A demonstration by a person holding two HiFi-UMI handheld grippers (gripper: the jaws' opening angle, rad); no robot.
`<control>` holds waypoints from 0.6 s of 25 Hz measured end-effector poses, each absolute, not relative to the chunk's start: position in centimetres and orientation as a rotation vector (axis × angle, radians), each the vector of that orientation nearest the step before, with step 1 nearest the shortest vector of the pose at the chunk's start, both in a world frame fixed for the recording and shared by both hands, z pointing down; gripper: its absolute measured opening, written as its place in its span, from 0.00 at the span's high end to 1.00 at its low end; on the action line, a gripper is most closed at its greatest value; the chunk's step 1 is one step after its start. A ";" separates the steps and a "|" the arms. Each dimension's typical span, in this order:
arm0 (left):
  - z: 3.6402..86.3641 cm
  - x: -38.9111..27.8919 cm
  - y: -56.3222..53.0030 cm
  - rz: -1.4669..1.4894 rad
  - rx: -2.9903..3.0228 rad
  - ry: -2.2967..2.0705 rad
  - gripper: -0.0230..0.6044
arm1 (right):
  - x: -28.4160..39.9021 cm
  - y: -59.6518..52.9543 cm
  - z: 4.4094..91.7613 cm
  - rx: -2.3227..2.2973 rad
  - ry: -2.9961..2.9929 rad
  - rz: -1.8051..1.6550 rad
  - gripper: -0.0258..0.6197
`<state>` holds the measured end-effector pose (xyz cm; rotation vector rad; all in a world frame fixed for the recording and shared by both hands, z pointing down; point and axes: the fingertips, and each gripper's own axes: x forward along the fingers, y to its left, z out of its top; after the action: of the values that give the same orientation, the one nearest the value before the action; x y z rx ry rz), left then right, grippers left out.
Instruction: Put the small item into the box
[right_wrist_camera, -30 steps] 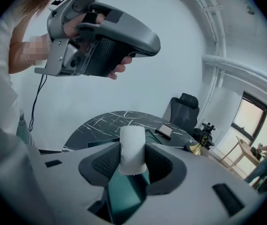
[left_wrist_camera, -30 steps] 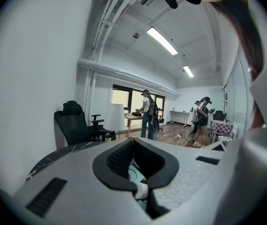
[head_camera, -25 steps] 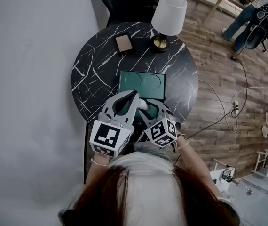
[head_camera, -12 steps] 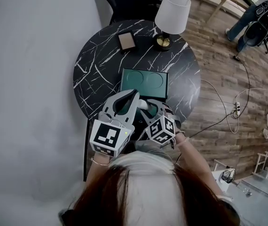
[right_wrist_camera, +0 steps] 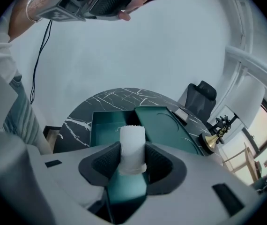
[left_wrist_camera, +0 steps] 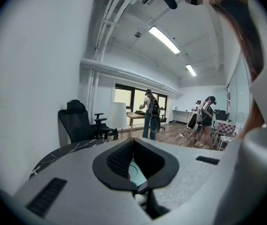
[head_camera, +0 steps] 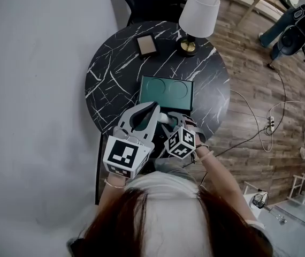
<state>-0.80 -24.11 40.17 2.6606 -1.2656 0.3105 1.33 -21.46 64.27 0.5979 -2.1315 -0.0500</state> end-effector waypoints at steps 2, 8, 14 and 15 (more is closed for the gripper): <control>40.2 -0.9 -24.0 0.310 2.660 -1.267 0.95 | 1.3 -21.5 65.0 0.581 -2.115 -0.041 0.68; 40.3 -1.5 -23.6 0.311 2.645 -1.281 0.95 | 1.2 -21.8 66.9 0.543 -2.064 -0.030 0.68; 40.5 -2.3 -23.4 0.322 2.632 -1.301 0.95 | 1.0 -21.9 68.6 0.497 -2.014 -0.013 0.68; 40.5 -2.4 -23.4 0.323 2.628 -1.305 0.95 | 1.0 -21.9 68.9 0.489 -2.006 -0.009 0.68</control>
<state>-2.40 -23.37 40.50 2.6284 -1.3050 0.3232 0.96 -21.92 68.95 0.4887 -2.0060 -0.0089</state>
